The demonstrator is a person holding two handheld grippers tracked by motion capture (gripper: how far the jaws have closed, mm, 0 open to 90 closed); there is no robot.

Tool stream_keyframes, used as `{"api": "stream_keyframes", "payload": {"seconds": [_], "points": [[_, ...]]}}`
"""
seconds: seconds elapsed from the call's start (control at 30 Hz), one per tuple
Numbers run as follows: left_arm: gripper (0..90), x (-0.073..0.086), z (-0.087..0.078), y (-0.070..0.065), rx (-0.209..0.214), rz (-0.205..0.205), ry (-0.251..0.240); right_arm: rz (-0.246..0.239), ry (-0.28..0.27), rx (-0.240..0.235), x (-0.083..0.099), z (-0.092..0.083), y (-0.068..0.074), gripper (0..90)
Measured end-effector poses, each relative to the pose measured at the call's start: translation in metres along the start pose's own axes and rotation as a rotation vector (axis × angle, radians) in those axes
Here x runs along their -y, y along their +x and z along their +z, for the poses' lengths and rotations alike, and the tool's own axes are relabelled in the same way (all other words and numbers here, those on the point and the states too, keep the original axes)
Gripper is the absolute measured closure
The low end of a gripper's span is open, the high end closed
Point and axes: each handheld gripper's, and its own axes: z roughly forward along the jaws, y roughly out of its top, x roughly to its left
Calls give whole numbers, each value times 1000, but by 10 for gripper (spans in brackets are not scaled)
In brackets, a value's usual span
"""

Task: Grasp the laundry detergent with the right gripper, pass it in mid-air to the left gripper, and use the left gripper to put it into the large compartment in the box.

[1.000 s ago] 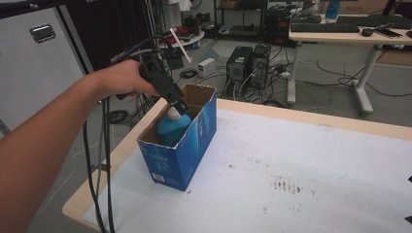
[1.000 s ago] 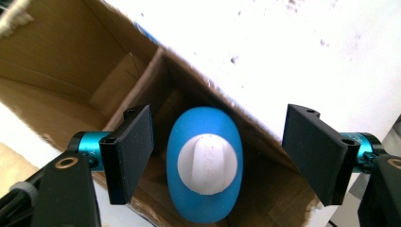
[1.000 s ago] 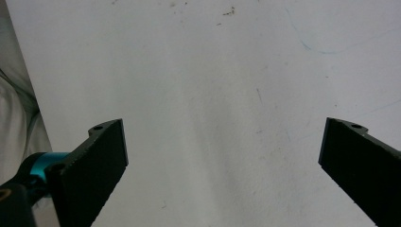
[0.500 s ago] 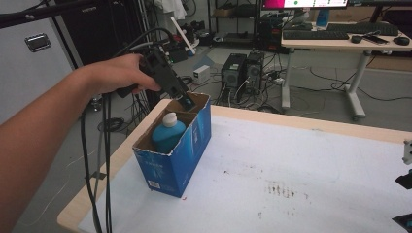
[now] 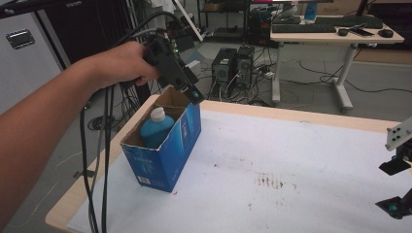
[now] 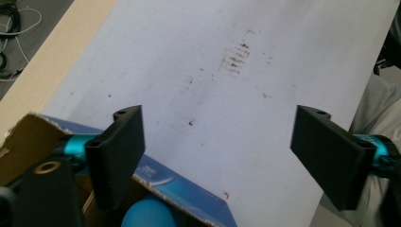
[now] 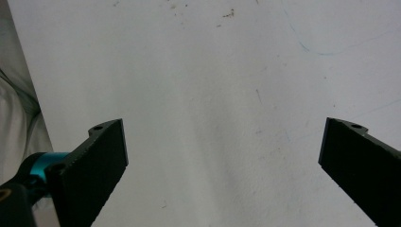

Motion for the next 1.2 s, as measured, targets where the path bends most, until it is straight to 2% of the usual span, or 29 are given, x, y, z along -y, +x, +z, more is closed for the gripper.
{"api": "stream_keyframes", "payload": {"seconds": [0.1,0.17,0.37,0.53,0.73,0.93,1.2], "points": [[16,-7,5,-5,15,12,3,1,-1,-2,0,0,0,13],[16,-11,8,-8,28,23,6,0,0,-2,0,0,0,14],[16,-21,16,-16,14,58,19,-2,-3,-4,0,-1,0,13],[16,-30,25,-24,67,104,46,0,-9,-4,-1,-1,1,13],[16,-46,42,-36,112,151,69,1,-8,-4,-2,-1,1,14],[16,-62,61,-48,124,187,93,-1,-9,-3,-3,-2,4,14],[16,-76,85,-58,124,213,96,0,-10,2,-3,-3,7,13]]}}
